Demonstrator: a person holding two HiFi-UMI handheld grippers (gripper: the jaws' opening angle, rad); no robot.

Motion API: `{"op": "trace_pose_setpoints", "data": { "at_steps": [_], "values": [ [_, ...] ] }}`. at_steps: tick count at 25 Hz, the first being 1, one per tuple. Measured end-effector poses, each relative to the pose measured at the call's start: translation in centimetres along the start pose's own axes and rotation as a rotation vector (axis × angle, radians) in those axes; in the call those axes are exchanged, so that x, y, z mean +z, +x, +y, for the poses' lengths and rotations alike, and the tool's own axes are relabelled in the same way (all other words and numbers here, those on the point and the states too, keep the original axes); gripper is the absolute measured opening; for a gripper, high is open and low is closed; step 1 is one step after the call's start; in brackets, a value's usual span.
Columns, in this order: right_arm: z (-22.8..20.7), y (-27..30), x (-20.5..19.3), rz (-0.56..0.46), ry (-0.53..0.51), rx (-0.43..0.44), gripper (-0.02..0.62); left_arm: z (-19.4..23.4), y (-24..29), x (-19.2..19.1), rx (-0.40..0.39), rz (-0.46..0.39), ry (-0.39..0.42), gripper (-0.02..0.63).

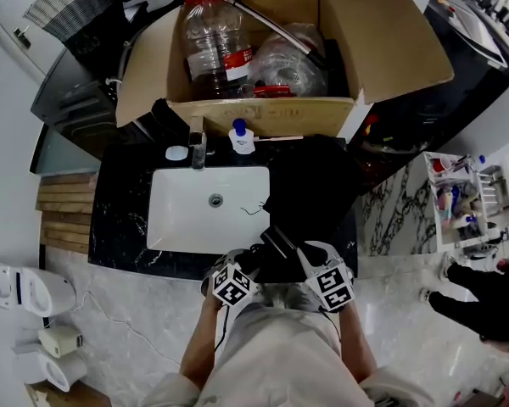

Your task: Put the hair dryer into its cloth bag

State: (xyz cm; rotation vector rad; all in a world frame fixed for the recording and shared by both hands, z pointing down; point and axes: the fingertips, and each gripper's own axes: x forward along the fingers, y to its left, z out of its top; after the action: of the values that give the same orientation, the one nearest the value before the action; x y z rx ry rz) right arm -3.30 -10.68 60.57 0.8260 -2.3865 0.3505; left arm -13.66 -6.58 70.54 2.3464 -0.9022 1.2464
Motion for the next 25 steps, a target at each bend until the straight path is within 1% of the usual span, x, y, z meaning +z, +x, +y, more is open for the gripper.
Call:
{"op": "trace_pose_setpoints", "data": {
  "at_steps": [8, 12, 19, 25],
  "values": [
    [-2.0, 1.3, -0.9, 0.031, -0.024, 0.001, 0.027, 0.1, -0.8, -1.3, 0.038, 0.012, -0.073, 0.193],
    [-2.6, 2.4, -1.7, 0.071, -0.059, 0.012, 0.028, 0.3, -1.4, -1.7, 0.06, 0.013, -0.112, 0.193],
    [-2.7, 4.8, -3.2, 0.136, -0.123, 0.066, 0.028, 0.7, -2.4, -1.9, 0.096, 0.017, -0.159, 0.193],
    [-3.1, 6.4, -4.5, 0.198, -0.194, 0.069, 0.028, 1.0, -2.9, -2.1, 0.123, 0.019, -0.19, 0.193]
  ]
}}
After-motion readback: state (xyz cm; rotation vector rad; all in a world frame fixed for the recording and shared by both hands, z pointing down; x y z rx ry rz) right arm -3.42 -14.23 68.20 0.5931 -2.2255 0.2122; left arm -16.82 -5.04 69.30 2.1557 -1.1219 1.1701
